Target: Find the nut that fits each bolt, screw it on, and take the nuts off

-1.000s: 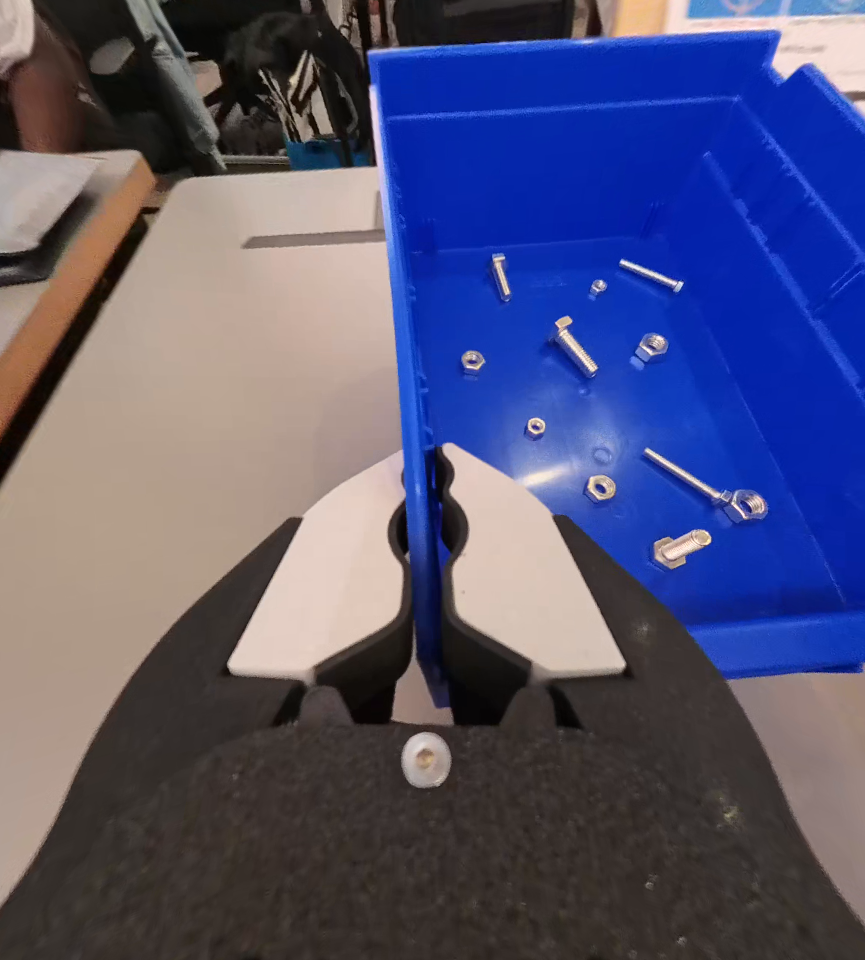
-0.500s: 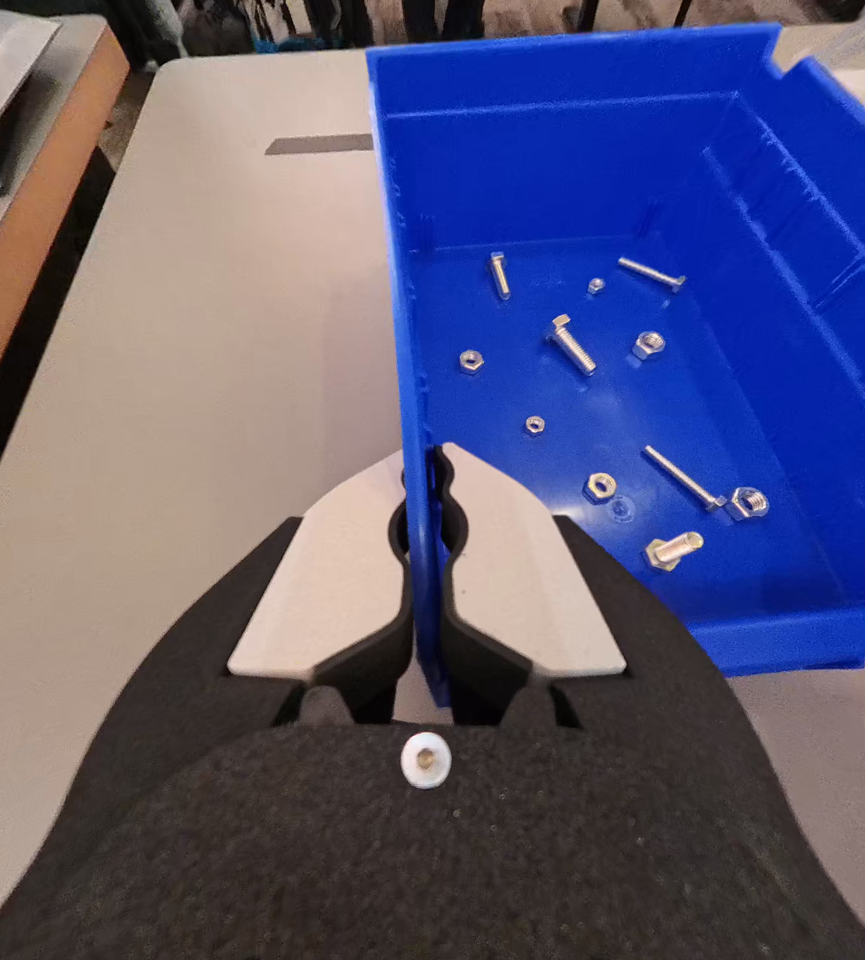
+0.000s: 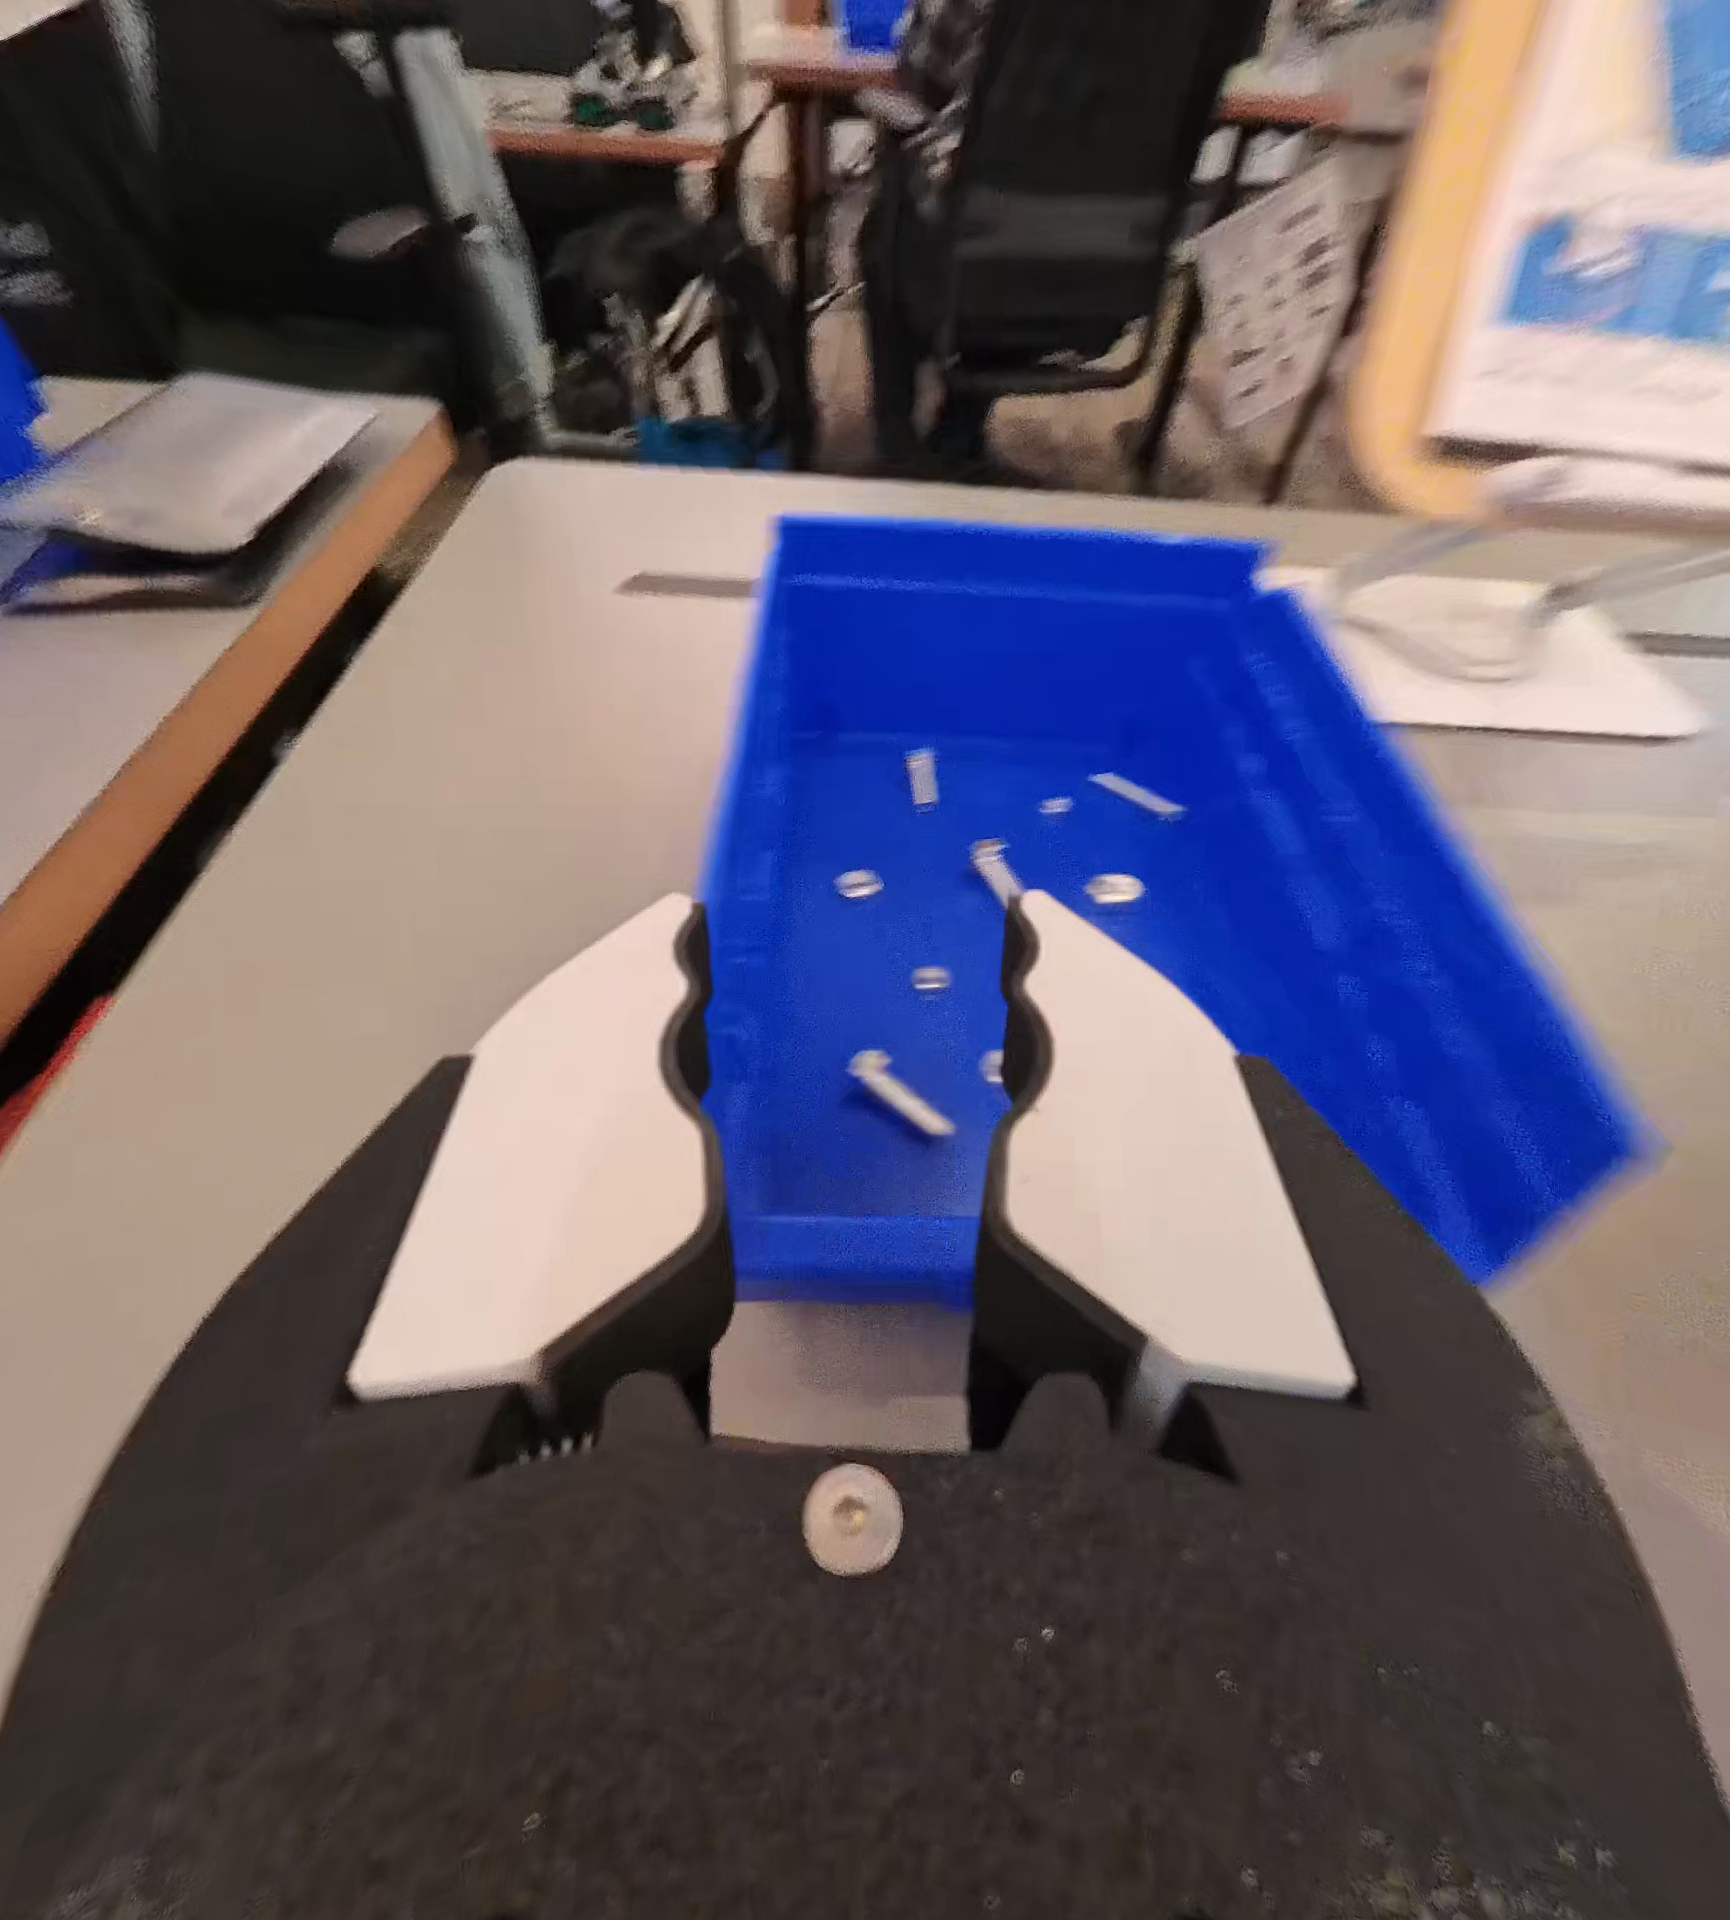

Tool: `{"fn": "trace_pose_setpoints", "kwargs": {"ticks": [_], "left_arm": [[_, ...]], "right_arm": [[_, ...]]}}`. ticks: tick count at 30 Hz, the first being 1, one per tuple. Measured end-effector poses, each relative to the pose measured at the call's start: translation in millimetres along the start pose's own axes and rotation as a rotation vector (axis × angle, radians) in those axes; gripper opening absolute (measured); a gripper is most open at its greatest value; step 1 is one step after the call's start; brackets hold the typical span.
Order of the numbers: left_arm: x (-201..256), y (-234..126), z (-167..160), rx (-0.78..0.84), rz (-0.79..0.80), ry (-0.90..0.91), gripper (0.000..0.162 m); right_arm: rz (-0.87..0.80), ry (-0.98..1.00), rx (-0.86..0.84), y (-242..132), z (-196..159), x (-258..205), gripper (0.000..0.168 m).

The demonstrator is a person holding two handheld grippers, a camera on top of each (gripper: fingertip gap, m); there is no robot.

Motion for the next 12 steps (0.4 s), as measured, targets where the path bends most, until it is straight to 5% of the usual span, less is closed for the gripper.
{"fn": "trace_pose_setpoints", "kwargs": {"ticks": [7, 12], "left_arm": [[167, -43, 7, 0.072, -0.325, 0.022, 0.055], [244, -35, -39, 0.013, -0.351, 0.104, 0.047]], "right_arm": [[0.039, -0.158, 0.135, -138, 47, 110, 0.026], [-0.118, -0.146, 0.017, -194, 9, 197, 0.023]]}}
Point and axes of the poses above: each gripper's, where its closed fingertips meet, y out along the fingers, z out of its top, x = y × z across the jaws, the point moved 9 cm from there along -y, back along the fingers, and after that the axes turned 6 degrees about x, right-handed, at the moved point
